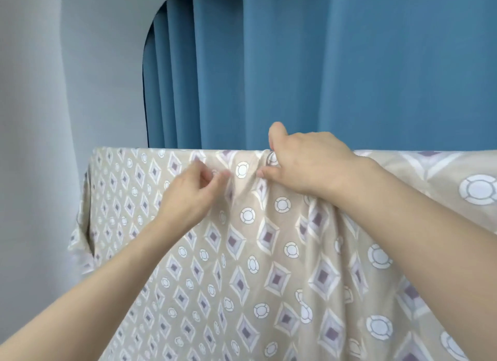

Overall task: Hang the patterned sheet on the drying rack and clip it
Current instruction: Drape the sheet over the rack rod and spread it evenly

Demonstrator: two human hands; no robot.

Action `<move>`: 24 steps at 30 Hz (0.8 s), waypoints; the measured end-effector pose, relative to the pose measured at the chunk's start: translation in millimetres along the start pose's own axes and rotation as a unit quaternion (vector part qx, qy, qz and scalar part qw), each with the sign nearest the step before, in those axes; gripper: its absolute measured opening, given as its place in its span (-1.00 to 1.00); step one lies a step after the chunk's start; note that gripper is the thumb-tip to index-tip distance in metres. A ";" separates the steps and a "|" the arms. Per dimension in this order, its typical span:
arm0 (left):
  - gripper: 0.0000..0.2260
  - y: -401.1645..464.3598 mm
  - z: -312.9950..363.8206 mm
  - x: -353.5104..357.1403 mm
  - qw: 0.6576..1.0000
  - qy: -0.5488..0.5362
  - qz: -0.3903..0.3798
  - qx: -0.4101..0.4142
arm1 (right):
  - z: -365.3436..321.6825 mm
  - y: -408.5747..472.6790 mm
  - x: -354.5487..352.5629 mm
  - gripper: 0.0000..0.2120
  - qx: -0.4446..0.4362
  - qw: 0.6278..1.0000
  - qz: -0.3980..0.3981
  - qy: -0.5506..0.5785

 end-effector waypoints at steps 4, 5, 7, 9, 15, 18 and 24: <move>-0.29 -14.8 -4.3 10.4 0.958 -0.065 -0.274 -0.049 | -5.0 19.2 4.4 -0.75 -0.013 1.000 0.003 0.020; -0.35 -17.8 -3.7 13.4 0.951 -0.083 -0.296 -0.038 | -6.4 22.9 5.3 -0.76 -0.014 1.000 -0.003 0.028; -0.55 -18.1 -1.2 19.1 0.948 -0.101 -0.303 -0.011 | -8.2 28.8 7.6 -0.77 -0.013 0.999 -0.010 0.030; -0.70 -12.1 2.0 19.4 0.947 -0.099 -0.306 0.004 | -9.2 34.4 10.6 -0.78 -0.012 1.000 -0.006 0.018; -0.77 29.6 -1.6 -2.9 0.965 -0.154 -0.205 -0.049 | -5.7 62.0 3.3 -0.84 0.021 0.998 0.061 0.022; -0.77 60.6 1.7 -13.9 0.988 -0.144 -0.058 -0.015 | -0.3 86.3 -2.0 -0.89 0.043 0.994 0.097 0.015; -0.80 120.7 29.5 -24.7 0.987 -0.082 0.119 0.075 | -0.9 121.6 -2.0 -0.82 0.110 0.993 0.043 0.006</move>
Point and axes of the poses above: each hand's wrist, its own y-axis towards the middle knuckle, its own x-axis out of the palm, z = x × y, the point moved 1 cm from there along y, towards the middle knuckle, and after that the axes turned 2 degrees about -x, right-handed, at the moved point
